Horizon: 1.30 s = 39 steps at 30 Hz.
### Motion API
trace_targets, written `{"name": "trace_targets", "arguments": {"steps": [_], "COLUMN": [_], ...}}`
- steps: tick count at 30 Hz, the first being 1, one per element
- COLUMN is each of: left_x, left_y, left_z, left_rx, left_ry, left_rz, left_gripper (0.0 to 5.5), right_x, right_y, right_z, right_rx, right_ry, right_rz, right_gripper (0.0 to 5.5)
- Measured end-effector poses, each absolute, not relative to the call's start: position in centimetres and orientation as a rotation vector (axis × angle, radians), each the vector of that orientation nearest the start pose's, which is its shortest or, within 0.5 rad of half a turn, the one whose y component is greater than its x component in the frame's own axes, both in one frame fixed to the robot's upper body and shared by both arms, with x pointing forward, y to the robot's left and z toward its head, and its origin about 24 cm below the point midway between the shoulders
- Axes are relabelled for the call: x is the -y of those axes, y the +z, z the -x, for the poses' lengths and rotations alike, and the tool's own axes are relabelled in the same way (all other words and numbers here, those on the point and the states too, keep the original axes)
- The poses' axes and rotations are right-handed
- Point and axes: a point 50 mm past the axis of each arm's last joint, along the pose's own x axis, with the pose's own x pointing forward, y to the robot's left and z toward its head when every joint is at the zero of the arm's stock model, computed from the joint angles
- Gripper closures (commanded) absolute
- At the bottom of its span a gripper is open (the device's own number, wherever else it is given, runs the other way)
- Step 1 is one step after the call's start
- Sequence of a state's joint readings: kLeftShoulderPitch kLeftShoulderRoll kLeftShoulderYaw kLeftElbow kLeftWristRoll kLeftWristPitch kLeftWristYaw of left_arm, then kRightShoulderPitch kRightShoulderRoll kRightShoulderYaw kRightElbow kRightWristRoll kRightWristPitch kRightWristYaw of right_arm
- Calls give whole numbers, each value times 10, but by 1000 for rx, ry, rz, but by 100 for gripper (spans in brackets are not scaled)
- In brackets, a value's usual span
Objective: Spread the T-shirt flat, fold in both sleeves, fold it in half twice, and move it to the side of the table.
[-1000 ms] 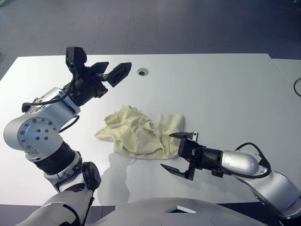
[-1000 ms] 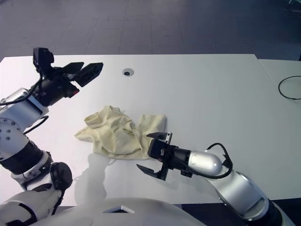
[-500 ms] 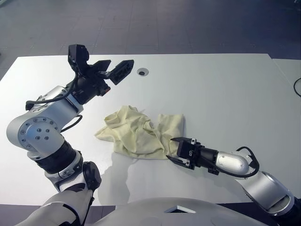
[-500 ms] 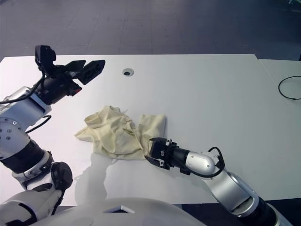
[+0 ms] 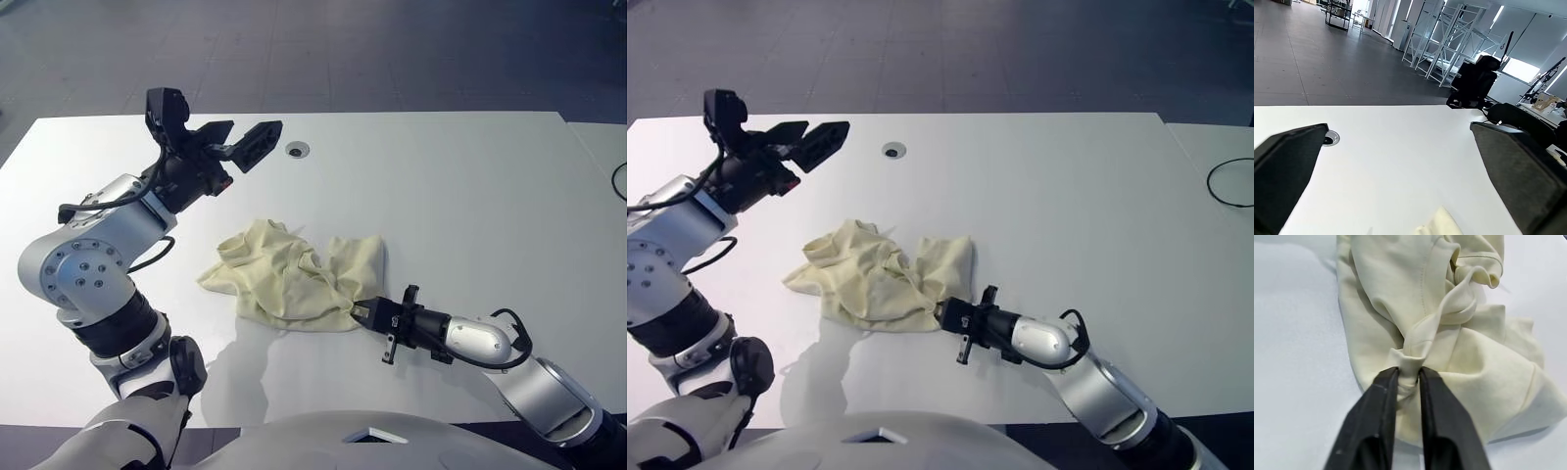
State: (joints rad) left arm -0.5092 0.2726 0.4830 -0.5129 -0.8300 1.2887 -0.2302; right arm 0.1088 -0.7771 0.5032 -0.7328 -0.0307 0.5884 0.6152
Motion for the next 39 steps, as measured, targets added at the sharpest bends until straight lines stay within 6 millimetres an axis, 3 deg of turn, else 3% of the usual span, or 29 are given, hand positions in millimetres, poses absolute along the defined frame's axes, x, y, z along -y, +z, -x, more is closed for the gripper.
{"name": "trace_targets", "arguments": {"steps": [6, 11, 14, 18, 23, 29, 39], "left_x": [-178, -178, -181, -182, -172, -164, -158], "left_y": [207, 202, 192, 178, 153, 151, 124], "left_z": [-267, -266, -267, -279, -303, -346, -350], "left_rx": [-92, -130, -224, -268, -294, -332, -463], "left_ry": [-590, -669, -783, -899, -1175, -1310, -1510], "left_rz": [322, 229, 86, -152, -495, -792, -891], "left_gripper": [10, 10, 10, 10, 10, 10, 10], "right_x": [122, 134, 145, 155, 159, 152, 146], "right_y": [73, 91, 107, 107, 104, 108, 105], "right_z": [-163, -178, -193, -203, -210, -217, -220], "right_rx": [-376, -337, -292, -300, -299, -254, -238], "right_ry": [1127, 1106, 1081, 1075, 1084, 1101, 1109], "right_rz": [682, 723, 794, 832, 864, 872, 870], "right_gripper": [548, 548, 548, 548, 548, 548, 548]}}
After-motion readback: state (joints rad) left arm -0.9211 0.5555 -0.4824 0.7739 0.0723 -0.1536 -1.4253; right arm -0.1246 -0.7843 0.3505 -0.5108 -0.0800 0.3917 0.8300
